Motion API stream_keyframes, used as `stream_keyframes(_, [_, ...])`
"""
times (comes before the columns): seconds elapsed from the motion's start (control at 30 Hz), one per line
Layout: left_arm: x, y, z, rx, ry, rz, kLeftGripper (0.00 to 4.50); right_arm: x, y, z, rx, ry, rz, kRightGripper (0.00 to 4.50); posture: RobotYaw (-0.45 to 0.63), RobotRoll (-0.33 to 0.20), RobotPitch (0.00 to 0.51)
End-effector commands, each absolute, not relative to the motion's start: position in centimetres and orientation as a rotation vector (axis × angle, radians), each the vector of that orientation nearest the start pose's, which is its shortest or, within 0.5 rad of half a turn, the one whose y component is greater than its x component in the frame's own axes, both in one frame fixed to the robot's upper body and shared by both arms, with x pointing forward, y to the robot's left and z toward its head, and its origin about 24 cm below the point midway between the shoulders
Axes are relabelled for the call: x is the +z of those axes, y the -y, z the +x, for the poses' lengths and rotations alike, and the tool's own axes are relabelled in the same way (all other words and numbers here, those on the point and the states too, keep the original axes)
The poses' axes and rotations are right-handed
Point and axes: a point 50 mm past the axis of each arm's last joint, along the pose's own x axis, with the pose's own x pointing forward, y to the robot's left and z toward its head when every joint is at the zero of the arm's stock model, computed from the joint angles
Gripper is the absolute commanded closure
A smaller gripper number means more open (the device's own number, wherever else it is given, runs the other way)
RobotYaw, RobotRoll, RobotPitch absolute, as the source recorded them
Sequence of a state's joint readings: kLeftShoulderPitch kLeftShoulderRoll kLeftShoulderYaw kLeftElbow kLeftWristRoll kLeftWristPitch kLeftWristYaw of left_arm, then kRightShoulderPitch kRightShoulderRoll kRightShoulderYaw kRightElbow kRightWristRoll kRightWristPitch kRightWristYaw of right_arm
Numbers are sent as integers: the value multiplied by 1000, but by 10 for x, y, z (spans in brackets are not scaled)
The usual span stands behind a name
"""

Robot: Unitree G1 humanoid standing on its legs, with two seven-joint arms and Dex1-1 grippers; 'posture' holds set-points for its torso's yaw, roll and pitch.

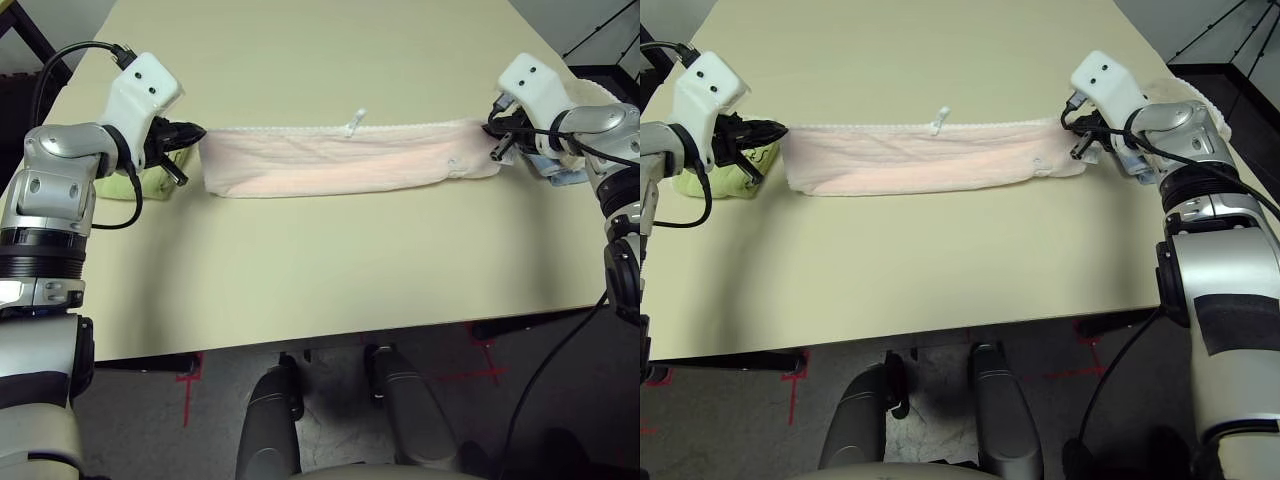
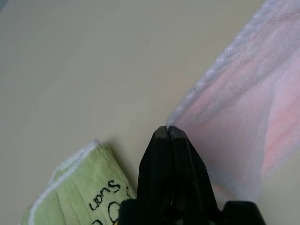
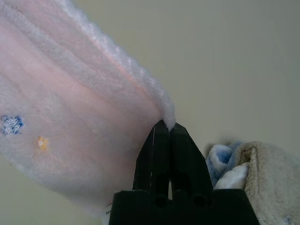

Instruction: Fold the towel and set it aside.

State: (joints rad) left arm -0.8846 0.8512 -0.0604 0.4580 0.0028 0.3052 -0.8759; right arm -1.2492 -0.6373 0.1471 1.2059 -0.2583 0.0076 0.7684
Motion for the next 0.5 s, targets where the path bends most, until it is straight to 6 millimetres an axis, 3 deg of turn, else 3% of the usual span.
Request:
stream_keyframes(0.03, [234, -276, 356, -447, -199, 727, 4458, 217, 255, 404, 406, -302, -748, 4500, -143, 0, 247])
stream_keyframes(0.2, [228, -276, 361, -409, -208, 728, 4458, 212, 253, 406, 390, -306, -749, 4500, -142, 0, 250])
stream_keyframes(0.33, [225, -276, 364, -381, -199, 724, 3569, 210, 250, 407, 369, -295, -741, 3423, -142, 0, 250])
stream_keyframes(0.5, [230, -278, 363, -343, -172, 719, 1588, 210, 248, 408, 364, -272, -726, 1460, -142, 0, 250])
